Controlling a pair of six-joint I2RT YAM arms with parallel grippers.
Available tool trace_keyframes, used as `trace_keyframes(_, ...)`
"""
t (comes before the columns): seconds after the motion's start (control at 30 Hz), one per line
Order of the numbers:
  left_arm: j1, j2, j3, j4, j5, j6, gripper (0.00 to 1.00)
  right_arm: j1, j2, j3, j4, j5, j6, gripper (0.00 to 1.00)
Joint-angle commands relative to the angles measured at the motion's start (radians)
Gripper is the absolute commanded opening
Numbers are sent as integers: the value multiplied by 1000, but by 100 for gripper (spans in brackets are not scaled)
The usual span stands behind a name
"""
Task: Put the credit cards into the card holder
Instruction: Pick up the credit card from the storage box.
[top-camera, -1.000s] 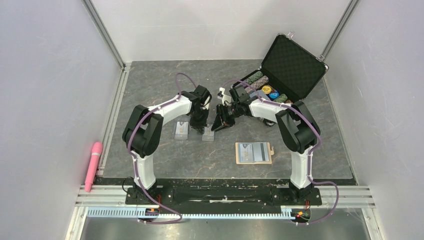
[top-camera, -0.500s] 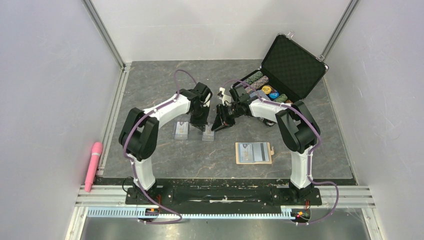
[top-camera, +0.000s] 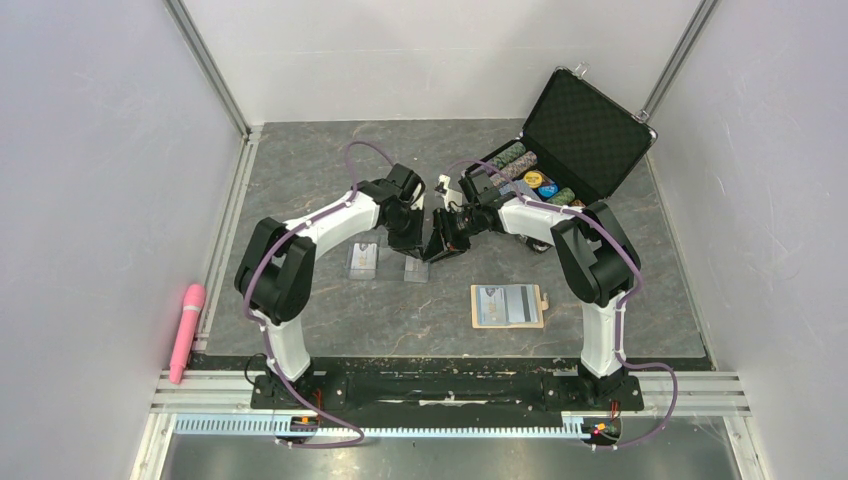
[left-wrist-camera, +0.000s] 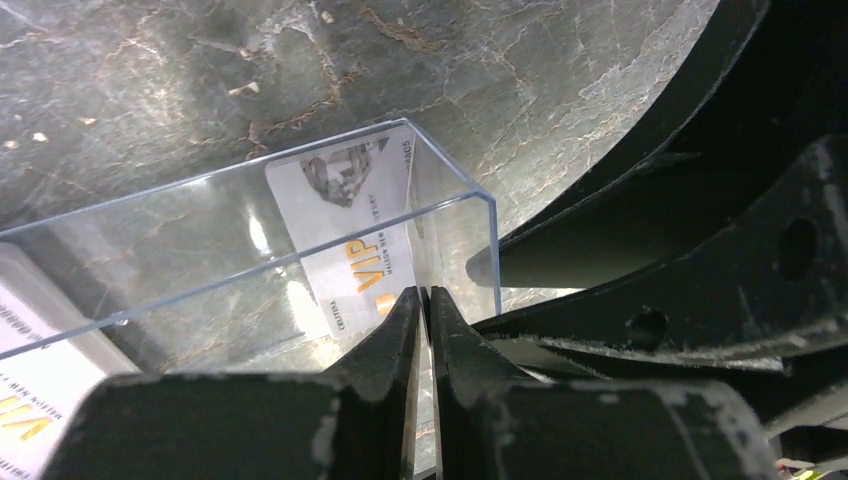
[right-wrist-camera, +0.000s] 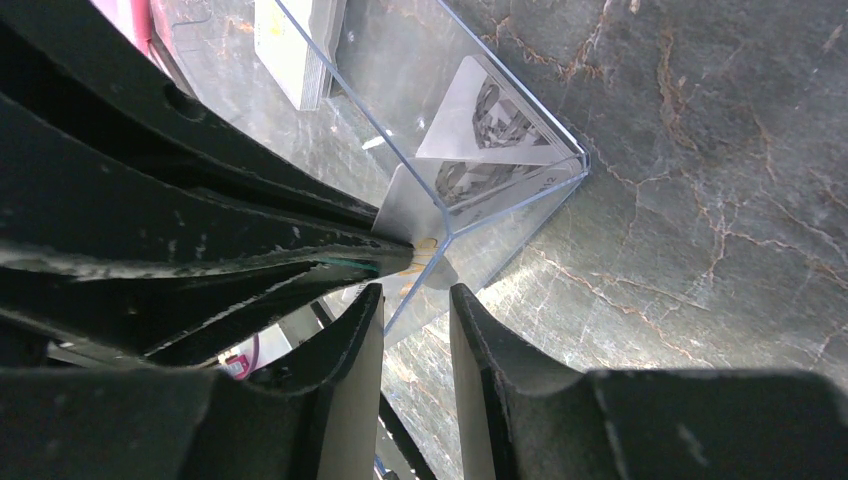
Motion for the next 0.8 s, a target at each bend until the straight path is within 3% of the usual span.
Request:
trace_keyframes(0.0, -7, -21, -33, 110, 63, -61, 13, 3, 22, -8, -22, 10, -33, 30)
trace_keyframes(0.07, -6, -17, -33, 106, 60, -59, 12, 2, 21, -9, -22, 11, -33, 30)
trace_keyframes(0.13, -6, -9, -32, 94, 50, -55, 3, 2, 19, -8, -22, 12, -33, 30)
trace_keyframes(0.3, -7, -38, -33, 74, 7, -43, 2, -6, -8, -7, -19, 21, -30, 32)
trace_keyframes(0.57, -6, -215, -62, 72, -77, -50, 2, -32, -148, -28, 21, 72, -2, 53)
trace_keyframes(0.77, -6, -392, -177, 164, -63, -78, 2, -62, -244, -87, 44, 91, 17, 64)
